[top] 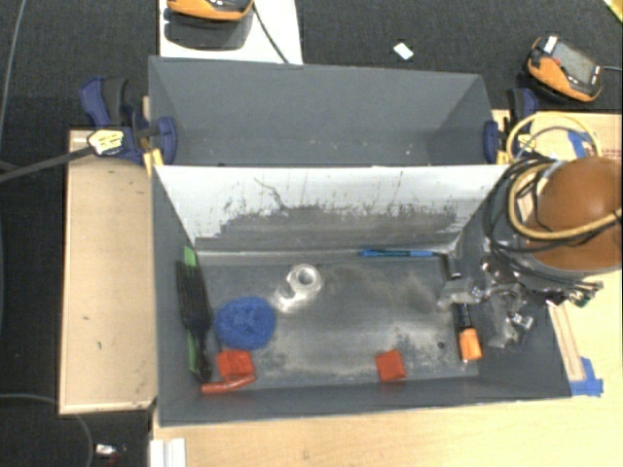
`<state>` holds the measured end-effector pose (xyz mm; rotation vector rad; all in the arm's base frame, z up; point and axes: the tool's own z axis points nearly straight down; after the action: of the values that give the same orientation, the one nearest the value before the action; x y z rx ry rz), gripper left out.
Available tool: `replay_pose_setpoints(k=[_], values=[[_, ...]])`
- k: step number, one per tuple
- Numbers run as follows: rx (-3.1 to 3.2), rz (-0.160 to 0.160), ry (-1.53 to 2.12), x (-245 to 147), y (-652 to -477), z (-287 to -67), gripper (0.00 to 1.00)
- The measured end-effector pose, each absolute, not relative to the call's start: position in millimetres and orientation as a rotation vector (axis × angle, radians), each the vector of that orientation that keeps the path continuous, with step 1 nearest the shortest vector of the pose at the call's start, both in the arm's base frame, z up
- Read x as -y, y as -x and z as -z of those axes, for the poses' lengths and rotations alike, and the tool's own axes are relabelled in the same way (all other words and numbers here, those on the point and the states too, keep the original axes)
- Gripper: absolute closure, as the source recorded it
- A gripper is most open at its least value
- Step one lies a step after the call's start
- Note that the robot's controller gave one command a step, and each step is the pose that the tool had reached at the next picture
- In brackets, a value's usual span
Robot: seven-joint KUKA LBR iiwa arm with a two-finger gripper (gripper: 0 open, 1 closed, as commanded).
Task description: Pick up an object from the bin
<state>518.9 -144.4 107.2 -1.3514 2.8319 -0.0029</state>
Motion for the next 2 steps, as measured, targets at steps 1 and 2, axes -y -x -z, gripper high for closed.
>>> replay_pose_setpoints(k=[1,2], values=[[-2.613,-0.009,1.718,138.8,-546.8,-72.2,0.00],[-2.274,-0.015,2.140,139.2,-556.7,-72.1,1.00]])
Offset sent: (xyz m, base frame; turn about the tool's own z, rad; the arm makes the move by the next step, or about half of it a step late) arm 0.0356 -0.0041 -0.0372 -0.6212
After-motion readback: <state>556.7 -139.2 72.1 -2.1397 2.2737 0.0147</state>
